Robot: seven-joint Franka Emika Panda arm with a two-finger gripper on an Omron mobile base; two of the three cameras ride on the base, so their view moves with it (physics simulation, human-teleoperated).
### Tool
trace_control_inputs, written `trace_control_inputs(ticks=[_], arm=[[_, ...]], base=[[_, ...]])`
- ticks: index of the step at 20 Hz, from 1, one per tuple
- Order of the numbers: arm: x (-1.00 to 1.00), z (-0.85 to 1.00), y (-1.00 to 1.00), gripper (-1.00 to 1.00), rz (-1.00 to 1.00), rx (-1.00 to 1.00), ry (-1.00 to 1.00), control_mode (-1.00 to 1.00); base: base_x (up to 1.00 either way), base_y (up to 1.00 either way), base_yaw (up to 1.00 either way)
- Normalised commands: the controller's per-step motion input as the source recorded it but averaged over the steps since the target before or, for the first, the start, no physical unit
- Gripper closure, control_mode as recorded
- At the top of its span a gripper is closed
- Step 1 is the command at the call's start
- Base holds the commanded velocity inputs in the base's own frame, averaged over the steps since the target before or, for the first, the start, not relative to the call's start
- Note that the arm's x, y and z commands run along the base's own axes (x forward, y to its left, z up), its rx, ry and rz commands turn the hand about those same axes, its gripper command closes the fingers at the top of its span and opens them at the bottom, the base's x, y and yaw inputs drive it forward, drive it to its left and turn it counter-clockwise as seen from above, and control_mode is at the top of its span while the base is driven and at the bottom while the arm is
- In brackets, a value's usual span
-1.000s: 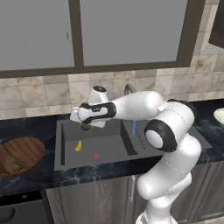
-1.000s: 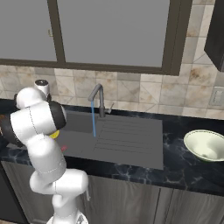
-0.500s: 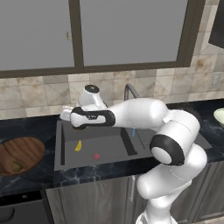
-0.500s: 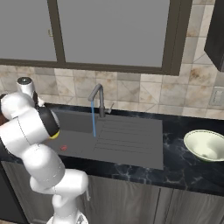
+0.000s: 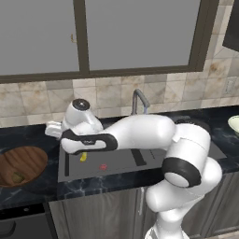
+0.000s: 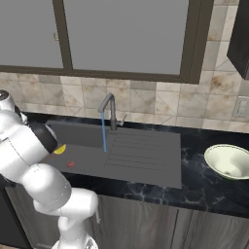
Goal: Pick the kiwis from the sink and place them in one bowl. Place the lemon wedge in the other bowl. Then turn off the sink faucet.
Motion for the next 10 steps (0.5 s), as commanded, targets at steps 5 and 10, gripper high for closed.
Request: trace_control_inputs(ticks=[5, 10], arm=[[-0.42, 0.16, 0.69, 1.0, 0.0, 0.02, 0.0, -1.0], [-0.33, 0.05, 0.72, 1.0, 0.0, 0.01, 0.0, -1.0]], base=[[0.0, 0.0, 0.0], [0.0, 0.0, 0.0]])
